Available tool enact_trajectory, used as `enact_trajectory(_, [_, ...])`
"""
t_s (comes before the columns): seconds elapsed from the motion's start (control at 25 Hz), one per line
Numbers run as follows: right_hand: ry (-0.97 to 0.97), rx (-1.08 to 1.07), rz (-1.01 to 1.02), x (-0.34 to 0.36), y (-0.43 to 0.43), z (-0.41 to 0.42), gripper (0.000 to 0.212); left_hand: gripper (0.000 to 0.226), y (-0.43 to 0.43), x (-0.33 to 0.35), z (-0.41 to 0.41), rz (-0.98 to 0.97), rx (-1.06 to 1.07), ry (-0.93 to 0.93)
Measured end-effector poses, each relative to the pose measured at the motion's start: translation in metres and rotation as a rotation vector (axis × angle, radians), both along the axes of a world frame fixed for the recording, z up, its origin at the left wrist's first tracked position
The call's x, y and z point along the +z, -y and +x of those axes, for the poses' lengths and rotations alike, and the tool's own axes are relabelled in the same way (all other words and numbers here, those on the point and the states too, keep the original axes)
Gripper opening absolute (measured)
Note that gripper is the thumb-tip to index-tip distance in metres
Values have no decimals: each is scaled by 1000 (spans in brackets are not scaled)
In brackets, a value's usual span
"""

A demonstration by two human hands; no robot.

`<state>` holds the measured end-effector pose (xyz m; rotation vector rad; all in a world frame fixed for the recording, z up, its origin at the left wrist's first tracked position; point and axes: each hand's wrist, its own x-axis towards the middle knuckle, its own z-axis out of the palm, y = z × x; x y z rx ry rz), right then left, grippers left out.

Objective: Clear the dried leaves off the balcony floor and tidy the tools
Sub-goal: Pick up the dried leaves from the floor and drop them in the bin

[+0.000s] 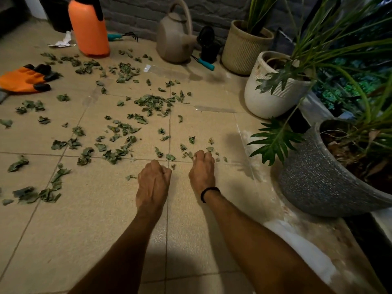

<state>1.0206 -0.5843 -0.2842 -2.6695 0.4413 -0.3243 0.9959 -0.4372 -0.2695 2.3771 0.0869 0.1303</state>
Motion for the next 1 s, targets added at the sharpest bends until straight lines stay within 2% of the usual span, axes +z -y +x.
enact_trajectory(0.04, [41,-62,98,3,1,1,22,13,-2,-2,0,-11,-4,-3])
enact_trajectory(0.12, [169,-321,458,17,15,2,23,10,-3,-2,0,-37,-22,-10])
enact_trajectory(0.16, [187,-444,528,22,26,3,21,10,-3,-1,-1,-43,-30,-13])
enact_trajectory(0.24, [150,-585,443,29,54,1,24,29,-3,0,0,-10,-49,-3])
enact_trajectory(0.36, [48,-533,279,22,75,8,30,28,-3,0,-2,126,-72,3])
enact_trajectory(0.48, [3,-353,127,10,68,10,40,24,-3,-1,0,142,-58,-2])
enact_trajectory(0.52, [11,-286,71,7,66,11,39,25,-3,-1,1,124,-59,-1])
enact_trajectory(0.6, [9,-177,-2,6,67,15,25,30,-3,-3,3,112,-67,5])
enact_trajectory(0.68, [17,-182,48,9,70,22,14,35,-3,-5,4,151,-86,25])
enact_trajectory(0.84, [102,-433,364,25,72,36,21,43,-2,-4,6,233,-135,39])
enact_trajectory(1.0, [35,-300,279,18,57,39,25,36,-2,-4,8,199,-131,11])
